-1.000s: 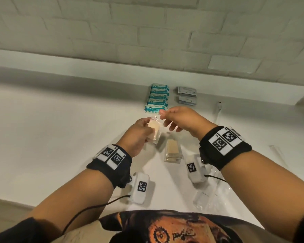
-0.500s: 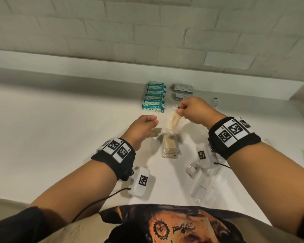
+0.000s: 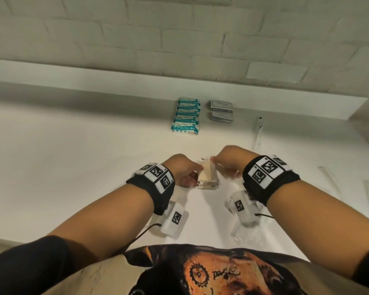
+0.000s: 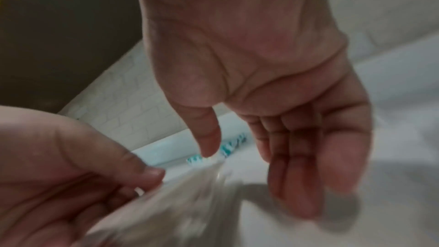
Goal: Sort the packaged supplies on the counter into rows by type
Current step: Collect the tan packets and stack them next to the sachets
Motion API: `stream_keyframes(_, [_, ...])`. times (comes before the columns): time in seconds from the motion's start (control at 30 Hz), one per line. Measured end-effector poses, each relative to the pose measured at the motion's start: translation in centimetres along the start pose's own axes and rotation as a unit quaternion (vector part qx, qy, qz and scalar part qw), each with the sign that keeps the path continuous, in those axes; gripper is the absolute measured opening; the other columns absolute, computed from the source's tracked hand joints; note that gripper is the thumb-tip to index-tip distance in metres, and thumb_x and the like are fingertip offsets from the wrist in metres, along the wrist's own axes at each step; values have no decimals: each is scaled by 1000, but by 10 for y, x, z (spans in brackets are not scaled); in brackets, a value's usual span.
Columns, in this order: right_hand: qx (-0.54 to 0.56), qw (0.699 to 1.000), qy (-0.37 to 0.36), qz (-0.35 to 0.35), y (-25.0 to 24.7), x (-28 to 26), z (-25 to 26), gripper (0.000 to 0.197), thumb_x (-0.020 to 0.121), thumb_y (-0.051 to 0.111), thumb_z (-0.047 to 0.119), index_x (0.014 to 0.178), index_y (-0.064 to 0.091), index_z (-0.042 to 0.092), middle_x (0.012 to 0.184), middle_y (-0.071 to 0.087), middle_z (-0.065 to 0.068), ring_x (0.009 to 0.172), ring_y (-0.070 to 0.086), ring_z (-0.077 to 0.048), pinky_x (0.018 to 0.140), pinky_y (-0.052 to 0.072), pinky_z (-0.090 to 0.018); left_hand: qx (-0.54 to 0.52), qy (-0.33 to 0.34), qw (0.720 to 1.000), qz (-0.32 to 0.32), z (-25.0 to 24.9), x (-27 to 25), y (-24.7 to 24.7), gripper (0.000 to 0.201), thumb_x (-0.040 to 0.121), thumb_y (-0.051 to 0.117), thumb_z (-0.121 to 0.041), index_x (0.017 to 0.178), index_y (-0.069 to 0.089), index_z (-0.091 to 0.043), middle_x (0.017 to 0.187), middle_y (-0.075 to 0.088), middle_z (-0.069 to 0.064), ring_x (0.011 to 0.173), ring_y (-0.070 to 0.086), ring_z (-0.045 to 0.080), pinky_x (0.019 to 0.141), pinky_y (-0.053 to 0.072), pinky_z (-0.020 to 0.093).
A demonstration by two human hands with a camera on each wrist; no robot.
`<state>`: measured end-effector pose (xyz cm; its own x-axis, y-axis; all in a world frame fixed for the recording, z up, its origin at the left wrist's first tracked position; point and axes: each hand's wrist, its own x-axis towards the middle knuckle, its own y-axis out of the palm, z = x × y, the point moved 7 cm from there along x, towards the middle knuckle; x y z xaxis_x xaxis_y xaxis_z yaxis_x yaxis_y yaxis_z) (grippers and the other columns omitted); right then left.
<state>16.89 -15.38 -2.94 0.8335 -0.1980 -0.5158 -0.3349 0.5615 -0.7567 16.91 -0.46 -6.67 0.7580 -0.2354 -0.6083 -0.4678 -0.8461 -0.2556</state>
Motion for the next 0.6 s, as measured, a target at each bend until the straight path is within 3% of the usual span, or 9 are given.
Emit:
stream_keyframes(0.1, [130,987,65,66,21,-10,-12,19,88,63,27,82,57,10,62,50,-6,48,46,-19,56,36,-27,10,-9,1000,-6,-2,3,2,17,88,65,-16,76,59,-4,60,66,10,46,64,18,58,55,27])
stream_keyframes(0.17, [151,984,64,61,27,-8,-12,14,83,68,23,80,59,12,66,53,-5,53,48,-18,58,37,-28,12,-10,1000,-12,-2,7,3,15,87,64,-14,76,60,-4,59,68,10,50,66,20,70,57,33])
stream_keyframes(0.3, [200,976,71,48,33,-6,-10,16,77,72,15,71,57,15,66,51,-4,55,44,-16,57,35,-26,-16,1,1000,-7,-1,11,2,12,87,64,-11,79,62,-3,73,67,12,65,67,23,82,59,38])
stream_keyframes(0.4, [191,979,53,48,32,-14,0,8,81,68,12,83,60,11,70,62,-6,59,61,-20,67,43,-29,-43,3,999,17,3,10,1,11,86,65,-8,94,65,0,80,68,13,66,67,21,80,59,36])
stream_keyframes(0.47, [142,989,13,36,24,-19,14,16,83,64,10,99,60,8,81,67,-9,68,68,-22,72,51,-33,-53,41,998,4,-3,11,-3,30,85,67,-7,112,56,-3,94,65,14,76,65,21,77,58,32])
stream_keyframes(0.53, [32,996,-63,-46,5,-18,29,28,81,65,12,107,58,10,97,65,-9,81,65,-24,76,56,-35,-3,105,993,-59,-12,15,-17,65,78,75,-9,132,40,-12,115,61,10,97,63,23,87,53,33])
stream_keyframes(0.6, [-56,982,-133,-124,-9,-18,42,37,79,67,19,115,58,15,109,61,-8,94,60,-25,80,52,-36,33,150,985,-79,-20,16,-23,91,70,80,-7,144,27,-16,129,53,7,111,59,25,100,47,40])
